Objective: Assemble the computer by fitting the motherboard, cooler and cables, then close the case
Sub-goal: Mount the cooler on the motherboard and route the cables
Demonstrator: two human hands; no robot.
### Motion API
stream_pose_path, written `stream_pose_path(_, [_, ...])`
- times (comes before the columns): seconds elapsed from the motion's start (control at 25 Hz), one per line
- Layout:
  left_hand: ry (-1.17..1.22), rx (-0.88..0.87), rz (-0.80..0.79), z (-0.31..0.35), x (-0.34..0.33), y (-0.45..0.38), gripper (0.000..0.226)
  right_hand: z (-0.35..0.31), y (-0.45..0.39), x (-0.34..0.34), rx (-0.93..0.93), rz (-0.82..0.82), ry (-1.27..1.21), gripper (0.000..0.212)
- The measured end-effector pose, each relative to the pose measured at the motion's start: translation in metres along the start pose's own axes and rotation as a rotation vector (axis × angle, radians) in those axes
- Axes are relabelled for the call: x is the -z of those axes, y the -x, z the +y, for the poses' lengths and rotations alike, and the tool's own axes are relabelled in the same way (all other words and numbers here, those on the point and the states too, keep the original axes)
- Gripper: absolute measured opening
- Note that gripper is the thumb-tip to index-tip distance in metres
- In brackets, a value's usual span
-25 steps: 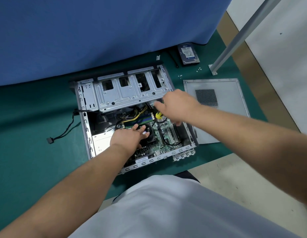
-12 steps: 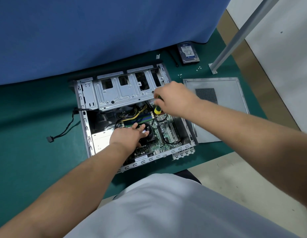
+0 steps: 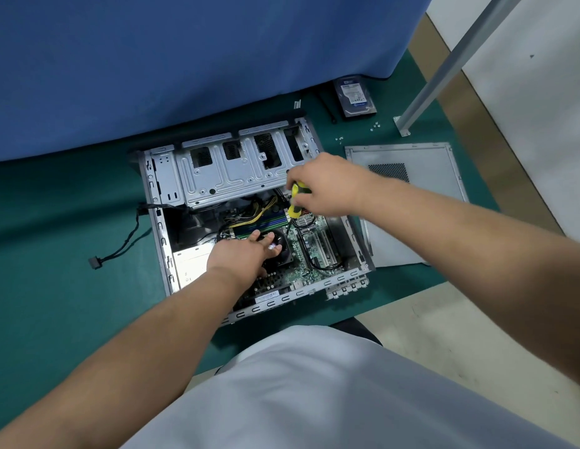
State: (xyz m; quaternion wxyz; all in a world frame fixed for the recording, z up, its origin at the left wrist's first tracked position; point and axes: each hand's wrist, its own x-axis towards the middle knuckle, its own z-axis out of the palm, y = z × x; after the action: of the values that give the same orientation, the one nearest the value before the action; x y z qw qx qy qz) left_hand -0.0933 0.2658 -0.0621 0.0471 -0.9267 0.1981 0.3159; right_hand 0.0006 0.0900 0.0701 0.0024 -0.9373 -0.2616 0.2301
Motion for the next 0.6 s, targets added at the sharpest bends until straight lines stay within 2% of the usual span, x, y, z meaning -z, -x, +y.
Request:
stream_pose_path(0.08, [0.003, -0.004, -0.006, 0.0, 0.0, 0.0, 0.068, -0.012, -0.003, -0.016, -0.204, 0.149, 0.073, 0.05])
stream_pose_path(0.16, [0.005, -0.005, 0.0, 0.0, 0.0, -0.001, 0.068, -0.018, -0.008, -0.021, -0.284, 0.211, 0.104, 0.055])
stream_pose_path(0.24, [0.001, -0.008, -0.002, 0.0, 0.0, 0.0, 0.068, -0.014, -0.011, -0.017, -0.181, 0.123, 0.018, 0.044])
stream_pose_path(0.32, [-0.004, -0.004, -0.007, -0.001, -0.001, 0.0, 0.068, -0.005, -0.008, -0.006, 0.045, 0.002, 0.009, 0.042])
stream_pose_path(0.4, [-0.007, 0.003, -0.007, -0.001, -0.002, -0.001, 0.068, 0.002, -0.003, 0.001, 0.197, -0.027, 0.055, 0.04])
stream_pose_path(0.44, [-0.005, 0.006, -0.008, -0.001, -0.001, -0.001, 0.068, 0.002, -0.001, 0.001, 0.21, -0.013, 0.06, 0.036])
stream_pose_path(0.52, [-0.005, 0.01, -0.014, -0.001, -0.001, -0.001, 0.068, -0.003, -0.001, -0.009, 0.084, 0.091, 0.033, 0.017])
stream_pose_path(0.6, [-0.001, 0.005, -0.023, 0.0, 0.0, -0.002, 0.068, -0.009, -0.001, -0.021, -0.177, 0.191, 0.074, 0.038])
